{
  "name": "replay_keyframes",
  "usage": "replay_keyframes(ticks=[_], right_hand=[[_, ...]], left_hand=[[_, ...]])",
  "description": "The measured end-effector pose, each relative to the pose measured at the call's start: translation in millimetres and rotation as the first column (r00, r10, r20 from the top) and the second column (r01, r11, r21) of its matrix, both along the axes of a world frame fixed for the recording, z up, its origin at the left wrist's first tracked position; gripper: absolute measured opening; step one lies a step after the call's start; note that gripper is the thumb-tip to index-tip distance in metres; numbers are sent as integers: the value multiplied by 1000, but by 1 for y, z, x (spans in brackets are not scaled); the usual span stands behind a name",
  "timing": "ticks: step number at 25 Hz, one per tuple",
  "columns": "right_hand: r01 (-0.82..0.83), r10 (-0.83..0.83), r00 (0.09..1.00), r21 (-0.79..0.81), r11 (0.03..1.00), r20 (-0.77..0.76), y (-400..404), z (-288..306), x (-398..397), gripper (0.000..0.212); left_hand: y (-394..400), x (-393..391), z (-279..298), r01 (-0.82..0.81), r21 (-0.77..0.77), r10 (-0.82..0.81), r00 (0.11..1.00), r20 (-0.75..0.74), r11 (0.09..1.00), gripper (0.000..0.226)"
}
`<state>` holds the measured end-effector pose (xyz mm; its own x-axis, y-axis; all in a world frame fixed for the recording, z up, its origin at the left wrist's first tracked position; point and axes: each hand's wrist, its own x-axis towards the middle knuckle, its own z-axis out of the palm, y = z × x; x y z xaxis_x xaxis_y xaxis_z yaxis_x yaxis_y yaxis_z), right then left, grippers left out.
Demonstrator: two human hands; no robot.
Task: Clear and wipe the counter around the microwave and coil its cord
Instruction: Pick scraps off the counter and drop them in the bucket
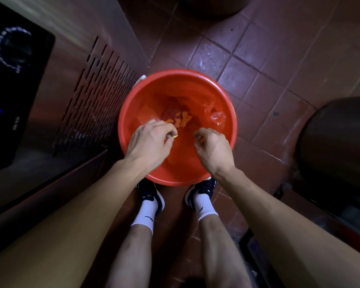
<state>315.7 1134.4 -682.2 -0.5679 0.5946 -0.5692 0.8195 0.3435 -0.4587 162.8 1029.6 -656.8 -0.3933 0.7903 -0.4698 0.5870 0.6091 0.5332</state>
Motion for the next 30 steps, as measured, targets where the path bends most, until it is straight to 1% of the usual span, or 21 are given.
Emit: replay_keyframes(ticks=[5, 9, 13, 16, 19, 22, 25, 28, 30], right_hand=[[-2, 2, 1000, 4, 1000, -15, -2, -3, 5, 25], [-21, 21, 1000, 3, 1000, -3, -8, 2, 15, 27], [-63, 64, 997, -21, 998, 49, -12, 28, 22, 32], [-106, 106, 992, -9, 994, 75, -18, 70, 19, 35], [-149, 146, 984, 16, 989, 106, -26, 119, 10, 37], [-184, 180, 976, 16, 983, 122, -39, 172, 2, 35], [-252, 245, 959, 32, 967, 143, -53, 233, -6, 33], [-368, 352, 922, 84, 926, 164, -61, 284, -13, 31], [-386, 368, 919, 128, 914, 145, -61, 319, -17, 31]], left_hand=[[3, 6, -2, -86, -24, 87, 995, 40, 996, 14], [-9, 8, 5, -168, -44, 171, 984, 51, 985, 14], [-27, 12, 31, -220, -139, 234, 968, 86, 965, 11], [-39, 14, 68, -151, -201, 175, 979, 108, 968, 13], [-48, 13, 113, -17, -205, 31, 997, 65, 979, 21], [-54, 7, 162, 60, -218, -53, 998, 38, 974, 27], [-60, -2, 216, 99, -224, -98, 995, 15, 970, 29], [-65, -13, 263, 87, -211, -93, 995, -19, 974, 26], [-70, -16, 295, 74, -175, -84, 995, -48, 982, 26]])
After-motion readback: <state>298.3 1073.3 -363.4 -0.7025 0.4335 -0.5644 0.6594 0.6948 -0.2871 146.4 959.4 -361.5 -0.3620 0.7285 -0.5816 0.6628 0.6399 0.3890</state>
